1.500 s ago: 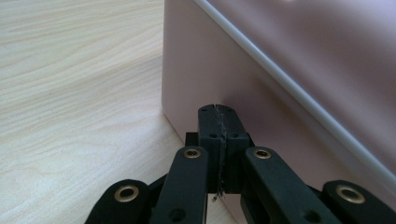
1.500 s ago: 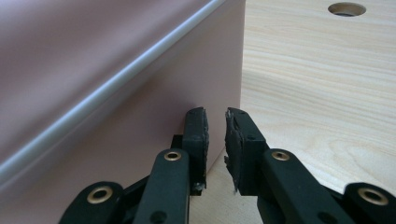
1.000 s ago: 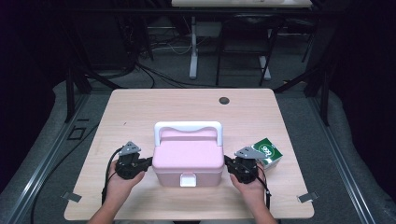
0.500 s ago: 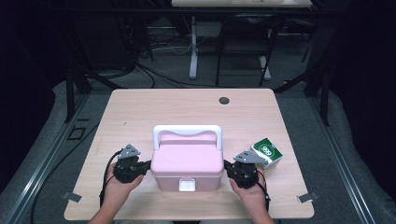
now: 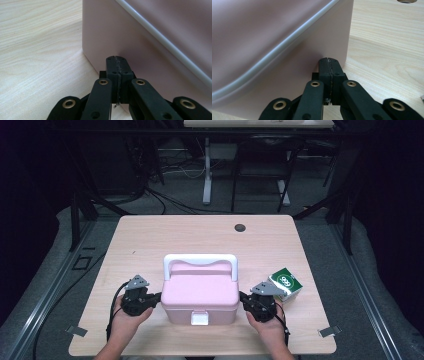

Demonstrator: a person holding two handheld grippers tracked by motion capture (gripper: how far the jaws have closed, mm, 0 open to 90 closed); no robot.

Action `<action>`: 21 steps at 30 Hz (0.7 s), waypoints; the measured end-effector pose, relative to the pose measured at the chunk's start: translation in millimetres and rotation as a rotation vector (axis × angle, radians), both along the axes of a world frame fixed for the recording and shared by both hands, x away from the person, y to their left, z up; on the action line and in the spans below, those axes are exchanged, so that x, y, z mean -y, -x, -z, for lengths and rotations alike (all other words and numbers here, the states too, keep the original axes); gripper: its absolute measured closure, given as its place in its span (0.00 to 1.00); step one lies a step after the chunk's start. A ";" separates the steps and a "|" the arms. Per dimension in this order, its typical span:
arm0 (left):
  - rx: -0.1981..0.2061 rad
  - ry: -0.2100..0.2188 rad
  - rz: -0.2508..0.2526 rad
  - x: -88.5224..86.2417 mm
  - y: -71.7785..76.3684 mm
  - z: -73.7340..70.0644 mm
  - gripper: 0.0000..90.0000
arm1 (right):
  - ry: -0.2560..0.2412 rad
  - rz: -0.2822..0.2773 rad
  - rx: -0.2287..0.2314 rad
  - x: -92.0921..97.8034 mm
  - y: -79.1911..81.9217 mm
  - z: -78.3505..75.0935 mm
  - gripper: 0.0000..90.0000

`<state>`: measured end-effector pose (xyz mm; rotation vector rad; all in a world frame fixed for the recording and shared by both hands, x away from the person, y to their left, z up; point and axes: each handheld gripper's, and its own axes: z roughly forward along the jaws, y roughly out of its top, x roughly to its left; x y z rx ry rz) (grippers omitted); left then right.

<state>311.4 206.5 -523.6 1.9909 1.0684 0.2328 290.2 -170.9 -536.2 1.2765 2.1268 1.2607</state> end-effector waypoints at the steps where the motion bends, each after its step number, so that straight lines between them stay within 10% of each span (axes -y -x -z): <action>1: 0.000 0.000 0.001 -0.1 -0.1 0.0 1.00 | 0.000 0.001 -0.004 -0.1 -0.5 0.2 1.00; 21: 0.008 0.022 -0.035 -10.0 -4.9 -7.3 0.69 | 0.013 0.014 0.001 7.0 -4.0 -6.0 0.77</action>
